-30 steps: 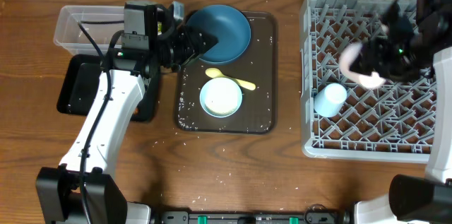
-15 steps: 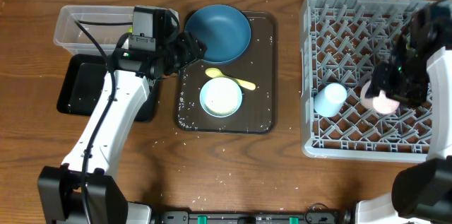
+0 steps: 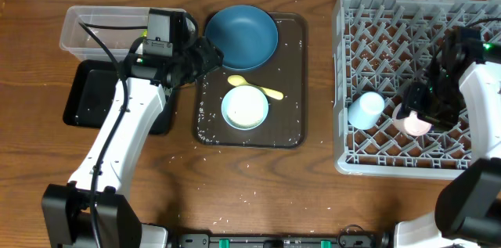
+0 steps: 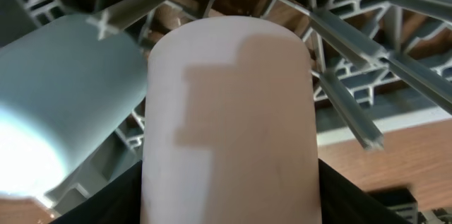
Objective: Sort waste into correct bins and load items into the dishwasher rack
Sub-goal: 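Place pink cup upside down in dish rack with right gripper, then reach right gripper to the blue bowl rim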
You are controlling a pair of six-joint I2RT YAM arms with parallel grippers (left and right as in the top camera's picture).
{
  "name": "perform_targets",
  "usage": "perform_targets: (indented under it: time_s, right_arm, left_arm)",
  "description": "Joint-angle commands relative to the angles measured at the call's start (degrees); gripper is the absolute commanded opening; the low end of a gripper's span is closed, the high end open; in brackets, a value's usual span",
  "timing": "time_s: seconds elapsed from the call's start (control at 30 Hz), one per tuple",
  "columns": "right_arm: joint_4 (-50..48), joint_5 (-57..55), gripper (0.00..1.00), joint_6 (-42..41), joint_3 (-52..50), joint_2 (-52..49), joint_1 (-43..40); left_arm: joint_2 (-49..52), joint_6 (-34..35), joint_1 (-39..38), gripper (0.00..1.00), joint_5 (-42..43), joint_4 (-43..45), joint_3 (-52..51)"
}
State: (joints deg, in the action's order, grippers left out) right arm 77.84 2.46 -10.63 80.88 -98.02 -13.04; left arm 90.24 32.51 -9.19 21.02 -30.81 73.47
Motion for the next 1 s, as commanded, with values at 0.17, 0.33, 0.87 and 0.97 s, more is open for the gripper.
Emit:
perform_targets:
  time_s: [0.17,0.33,0.87,0.97]
  right_arm:
    - [-4.0,1.4,0.99,-4.2,-0.7,-3.0,-3.7]
    - [-3.5,5.4,0.99,-4.3,5.5,-3.0,-5.0]
    - [-8.1,14.1,0.89,1.6,33.4,-4.4,18.2]
    - [-8.0,13.8,0.89,1.5,33.4,-7.1,24.9]
  left_arm:
    - [-0.2,-1.0,-0.2,0.47,-0.8,-0.4,-0.5]
    - [-0.2,-1.0,-0.2,0.47,-0.8,-0.4,-0.5]
    - [-2.9,-4.7,-0.2,0.47,-4.3,-3.1,-0.1]
    - [-7.1,-4.7,-0.2,0.47,-11.7,-5.7,0.6]
